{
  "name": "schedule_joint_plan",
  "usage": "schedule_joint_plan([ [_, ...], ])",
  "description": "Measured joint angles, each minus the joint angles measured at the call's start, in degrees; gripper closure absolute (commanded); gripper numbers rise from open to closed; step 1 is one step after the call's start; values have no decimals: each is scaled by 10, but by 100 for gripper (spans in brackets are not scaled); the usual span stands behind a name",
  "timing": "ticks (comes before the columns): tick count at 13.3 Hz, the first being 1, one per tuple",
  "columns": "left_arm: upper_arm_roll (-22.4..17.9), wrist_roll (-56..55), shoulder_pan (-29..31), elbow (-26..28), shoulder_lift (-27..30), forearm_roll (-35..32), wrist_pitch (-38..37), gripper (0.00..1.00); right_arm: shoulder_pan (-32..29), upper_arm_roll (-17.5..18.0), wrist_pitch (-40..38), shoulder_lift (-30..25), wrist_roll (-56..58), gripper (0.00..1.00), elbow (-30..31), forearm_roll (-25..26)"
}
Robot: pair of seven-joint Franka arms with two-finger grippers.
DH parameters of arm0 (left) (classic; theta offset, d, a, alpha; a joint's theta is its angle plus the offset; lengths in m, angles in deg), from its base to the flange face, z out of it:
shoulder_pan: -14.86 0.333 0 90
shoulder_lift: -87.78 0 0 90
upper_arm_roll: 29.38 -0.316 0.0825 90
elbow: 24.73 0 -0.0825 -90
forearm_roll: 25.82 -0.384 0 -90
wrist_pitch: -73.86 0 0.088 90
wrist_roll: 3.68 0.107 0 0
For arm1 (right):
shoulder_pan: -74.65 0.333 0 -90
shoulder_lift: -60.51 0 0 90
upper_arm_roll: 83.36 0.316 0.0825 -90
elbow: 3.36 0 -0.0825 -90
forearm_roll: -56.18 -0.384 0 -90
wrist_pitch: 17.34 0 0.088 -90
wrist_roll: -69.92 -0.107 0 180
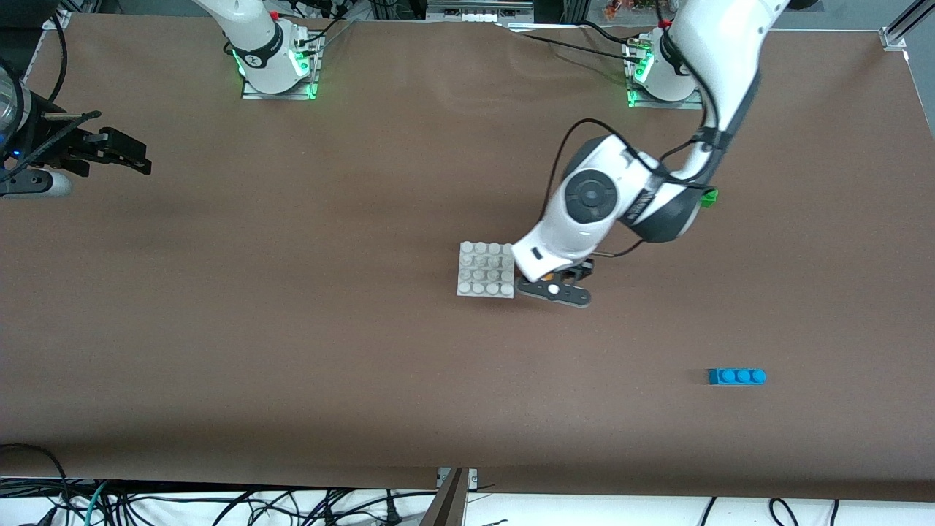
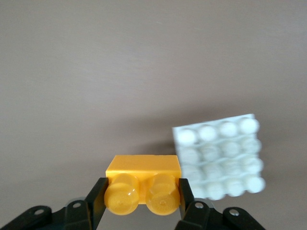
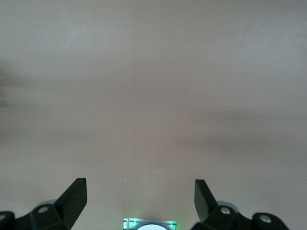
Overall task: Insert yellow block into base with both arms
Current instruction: 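Press the yellow block onto the white base plate studs with the left gripper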
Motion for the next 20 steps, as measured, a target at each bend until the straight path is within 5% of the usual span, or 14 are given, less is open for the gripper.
schedule_joint_plan([
  [6,-7,-115,-78,-26,-57,0,-4,72,0,-1,0,0,0,1,-6,0],
  [20,-11,-143,-85,-35,-92,0,41,69,0,0,0,0,0,1,-8,0],
])
